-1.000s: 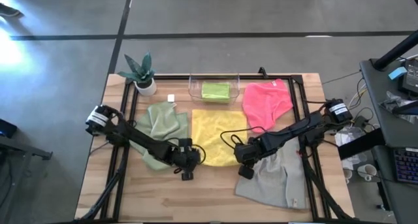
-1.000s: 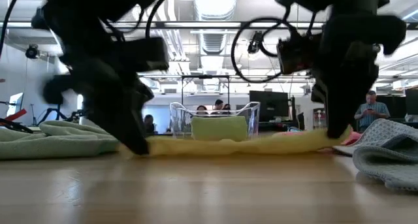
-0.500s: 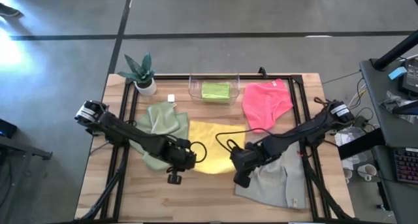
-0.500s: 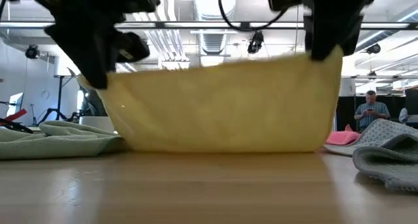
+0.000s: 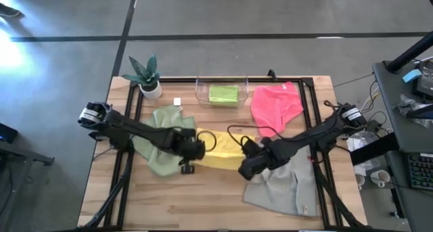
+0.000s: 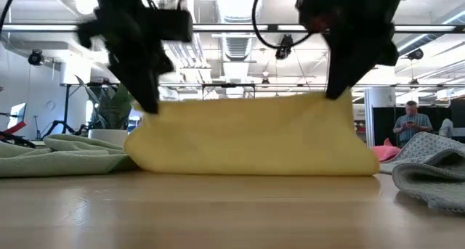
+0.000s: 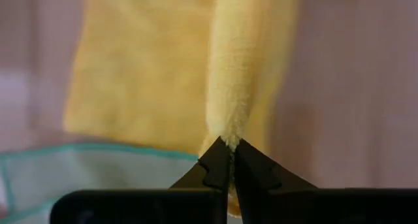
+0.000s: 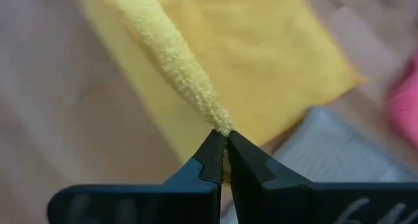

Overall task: Fold microfiber towels
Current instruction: Fold the yellow microfiber cloth

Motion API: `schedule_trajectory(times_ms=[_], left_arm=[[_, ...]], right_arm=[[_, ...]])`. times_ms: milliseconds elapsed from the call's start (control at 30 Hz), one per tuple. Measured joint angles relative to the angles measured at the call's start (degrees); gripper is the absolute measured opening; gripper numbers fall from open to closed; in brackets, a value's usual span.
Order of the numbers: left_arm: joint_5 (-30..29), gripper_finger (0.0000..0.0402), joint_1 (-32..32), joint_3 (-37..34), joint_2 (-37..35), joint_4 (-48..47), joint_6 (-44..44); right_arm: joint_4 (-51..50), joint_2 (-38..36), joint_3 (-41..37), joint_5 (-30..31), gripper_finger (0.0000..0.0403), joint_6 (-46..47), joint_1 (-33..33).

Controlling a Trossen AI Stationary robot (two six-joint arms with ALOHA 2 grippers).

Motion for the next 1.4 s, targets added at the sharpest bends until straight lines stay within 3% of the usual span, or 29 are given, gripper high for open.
schedule_trajectory(times_ms=[367, 933, 1100, 1400], left_arm=[[-0.1, 0.0, 11.4, -0.6, 2.1, 2.5, 0.0], [-0.1, 0.0002, 13.8, -0.4, 3.8, 6.6, 1.5], [-1.3, 0.0042, 13.8, -0.4, 3.8, 6.8, 3.9], [-6.9, 0.0143, 14.7, 0.8, 3.8, 6.4, 3.8]], right_arm=[[4.3, 0.0, -8.6, 2.4, 0.0008, 1.3, -6.7], [4.6, 0.0, -9.0, 2.2, 0.0009, -4.3, -10.5], [4.5, 0.0, -9.0, 2.2, 0.0018, -4.3, -10.8], [3.9, -0.2, -9.0, 5.7, 0.0082, -4.7, -13.2]])
